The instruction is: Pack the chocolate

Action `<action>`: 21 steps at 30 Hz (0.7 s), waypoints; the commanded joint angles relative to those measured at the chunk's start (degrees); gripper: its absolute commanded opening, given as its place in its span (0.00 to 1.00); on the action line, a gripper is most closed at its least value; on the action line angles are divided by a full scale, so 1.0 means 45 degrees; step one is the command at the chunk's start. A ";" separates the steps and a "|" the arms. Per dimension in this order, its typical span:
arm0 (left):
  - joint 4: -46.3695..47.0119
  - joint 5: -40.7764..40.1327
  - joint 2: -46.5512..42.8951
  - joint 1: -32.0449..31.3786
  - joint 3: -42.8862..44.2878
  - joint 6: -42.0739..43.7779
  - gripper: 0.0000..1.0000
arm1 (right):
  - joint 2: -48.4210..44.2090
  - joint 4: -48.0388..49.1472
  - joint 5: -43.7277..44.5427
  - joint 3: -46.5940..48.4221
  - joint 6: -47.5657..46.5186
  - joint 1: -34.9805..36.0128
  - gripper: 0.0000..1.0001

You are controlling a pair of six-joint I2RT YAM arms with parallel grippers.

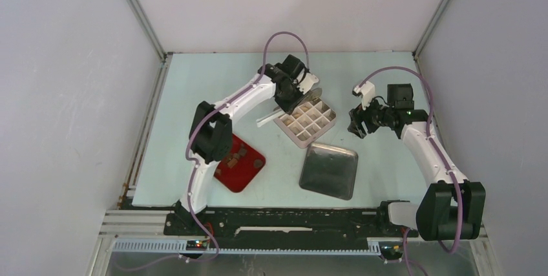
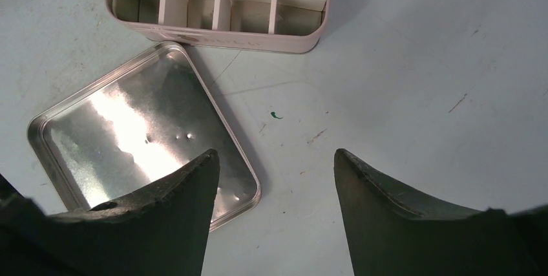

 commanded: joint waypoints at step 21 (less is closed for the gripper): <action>0.0170 -0.0069 -0.1479 -0.0258 0.0086 -0.0156 0.40 | 0.0247 0.0014 -0.0471 0.0307 -0.0262 -0.0027 0.68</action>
